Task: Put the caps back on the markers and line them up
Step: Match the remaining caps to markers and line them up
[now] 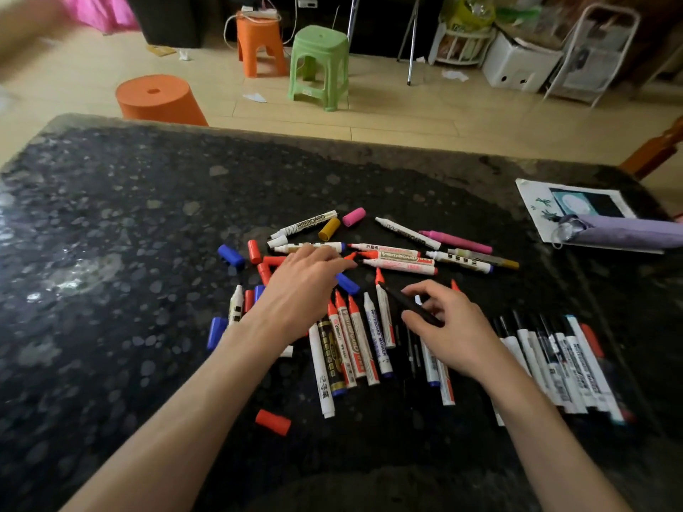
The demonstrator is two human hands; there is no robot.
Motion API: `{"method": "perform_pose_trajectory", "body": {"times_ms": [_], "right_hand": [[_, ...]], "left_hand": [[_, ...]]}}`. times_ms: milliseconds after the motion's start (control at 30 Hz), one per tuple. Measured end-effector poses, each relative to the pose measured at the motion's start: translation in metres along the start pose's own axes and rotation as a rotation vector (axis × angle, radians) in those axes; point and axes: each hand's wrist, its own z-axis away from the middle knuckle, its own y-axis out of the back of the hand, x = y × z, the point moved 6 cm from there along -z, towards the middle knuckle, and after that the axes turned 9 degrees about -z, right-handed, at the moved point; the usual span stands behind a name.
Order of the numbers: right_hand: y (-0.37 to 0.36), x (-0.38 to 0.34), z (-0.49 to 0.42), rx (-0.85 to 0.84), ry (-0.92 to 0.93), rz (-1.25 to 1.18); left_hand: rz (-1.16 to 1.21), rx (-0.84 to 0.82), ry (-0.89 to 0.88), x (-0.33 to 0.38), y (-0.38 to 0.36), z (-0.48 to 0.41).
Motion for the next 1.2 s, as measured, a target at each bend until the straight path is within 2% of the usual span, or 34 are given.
{"method": "perform_pose_trajectory", "body": {"times_ms": [133, 333, 433, 567, 600, 667, 967, 1100, 1200], "right_hand": [[0.007, -0.002, 0.0, 0.074, 0.006, 0.02], [0.016, -0.009, 0.002, 0.092, 0.016, 0.002], [0.02, -0.01, 0.004, 0.113, 0.024, -0.011], [0.023, -0.013, 0.007, 0.112, 0.04, -0.018], [0.023, -0.014, 0.007, 0.106, 0.049, -0.032], [0.023, -0.018, 0.009, 0.101, 0.073, -0.065], [0.025, -0.026, 0.014, 0.137, 0.106, -0.067], [0.019, -0.028, 0.015, 0.146, 0.147, -0.024], [0.021, -0.032, 0.019, 0.168, 0.192, 0.032]], "left_hand": [[-0.212, -0.09, -0.17, 0.012, -0.021, -0.019], [-0.217, -0.131, -0.164, 0.009, -0.029, -0.033], [0.07, -0.12, 0.018, 0.005, -0.024, -0.032], [0.846, -0.17, 0.379, 0.002, -0.023, -0.015], [1.0, -0.181, 0.427, 0.004, -0.022, -0.01], [1.13, -0.186, 0.446, 0.007, -0.018, -0.004], [1.208, -0.184, 0.509, 0.005, -0.013, 0.01], [1.154, -0.198, 0.471, 0.012, -0.008, 0.013], [1.009, -0.155, 0.41, 0.013, -0.003, 0.011]]}}
